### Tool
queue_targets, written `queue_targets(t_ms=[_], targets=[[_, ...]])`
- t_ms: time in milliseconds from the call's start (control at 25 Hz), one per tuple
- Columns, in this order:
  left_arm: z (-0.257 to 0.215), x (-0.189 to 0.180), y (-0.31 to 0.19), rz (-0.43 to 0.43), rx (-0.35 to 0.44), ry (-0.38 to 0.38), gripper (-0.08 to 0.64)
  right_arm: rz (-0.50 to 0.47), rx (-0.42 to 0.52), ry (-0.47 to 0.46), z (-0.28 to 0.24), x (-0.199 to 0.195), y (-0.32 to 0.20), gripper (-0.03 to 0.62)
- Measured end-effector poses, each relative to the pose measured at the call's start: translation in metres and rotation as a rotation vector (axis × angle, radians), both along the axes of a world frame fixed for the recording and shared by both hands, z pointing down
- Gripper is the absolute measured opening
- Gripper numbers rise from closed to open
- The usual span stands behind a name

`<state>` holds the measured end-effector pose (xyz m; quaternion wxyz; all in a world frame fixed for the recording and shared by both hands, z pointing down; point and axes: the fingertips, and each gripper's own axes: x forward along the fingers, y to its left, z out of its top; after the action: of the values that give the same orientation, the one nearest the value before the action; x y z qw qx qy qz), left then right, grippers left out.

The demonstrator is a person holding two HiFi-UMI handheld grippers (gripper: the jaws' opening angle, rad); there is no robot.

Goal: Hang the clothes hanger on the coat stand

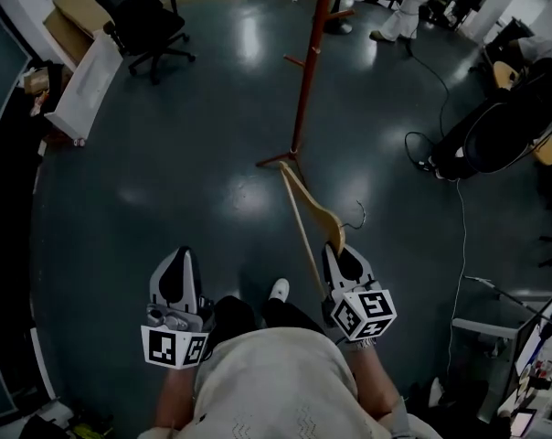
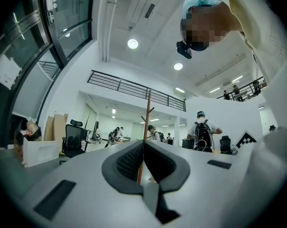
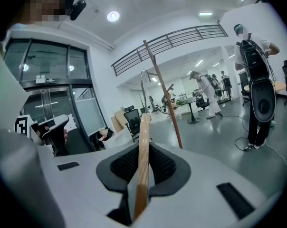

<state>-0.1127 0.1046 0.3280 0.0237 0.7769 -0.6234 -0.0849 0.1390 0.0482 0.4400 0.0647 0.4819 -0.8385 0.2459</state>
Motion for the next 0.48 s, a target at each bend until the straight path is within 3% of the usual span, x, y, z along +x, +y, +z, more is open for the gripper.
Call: queue_targets(t_ms=[480], targets=[[-0.014,0.027,-0.096,0.093,0.026,-0.015,0.014,0.030,0.016,0.023,-0.012,0.010,-0.069,0.069]])
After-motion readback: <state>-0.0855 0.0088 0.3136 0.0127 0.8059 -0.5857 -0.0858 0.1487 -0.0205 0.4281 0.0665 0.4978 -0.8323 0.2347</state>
